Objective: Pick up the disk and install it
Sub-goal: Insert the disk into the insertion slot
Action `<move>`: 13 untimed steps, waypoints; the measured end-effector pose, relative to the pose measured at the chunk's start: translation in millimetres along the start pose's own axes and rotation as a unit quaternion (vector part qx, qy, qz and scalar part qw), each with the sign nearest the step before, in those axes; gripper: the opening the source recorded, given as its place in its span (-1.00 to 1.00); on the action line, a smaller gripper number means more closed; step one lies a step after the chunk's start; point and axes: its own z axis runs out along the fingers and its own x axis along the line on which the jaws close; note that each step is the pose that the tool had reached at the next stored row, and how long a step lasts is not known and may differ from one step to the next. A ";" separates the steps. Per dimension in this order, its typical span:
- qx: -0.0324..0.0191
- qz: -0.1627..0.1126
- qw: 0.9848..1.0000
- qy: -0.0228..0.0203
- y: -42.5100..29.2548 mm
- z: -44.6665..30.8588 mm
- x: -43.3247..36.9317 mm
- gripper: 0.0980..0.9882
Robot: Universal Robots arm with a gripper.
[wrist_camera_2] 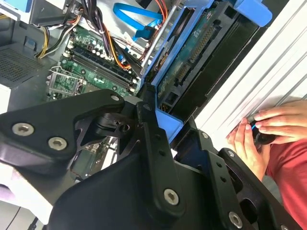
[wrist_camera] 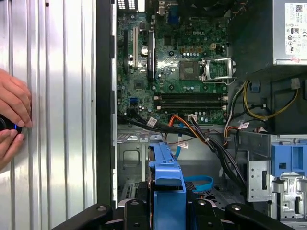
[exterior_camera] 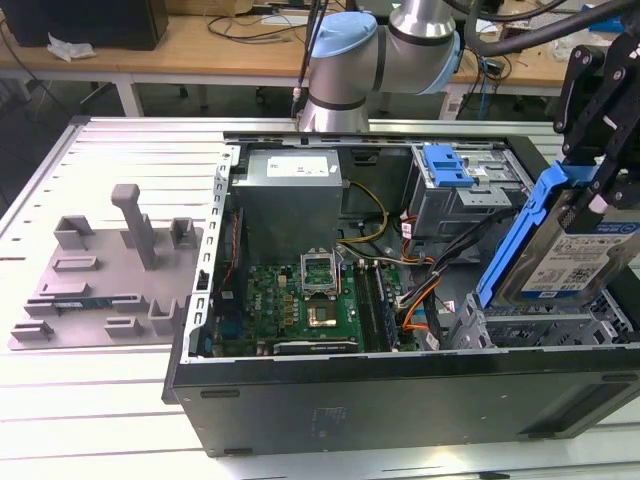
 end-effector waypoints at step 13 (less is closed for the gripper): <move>0.000 0.000 1.000 0.000 -0.3 16.3 0.4 -0.39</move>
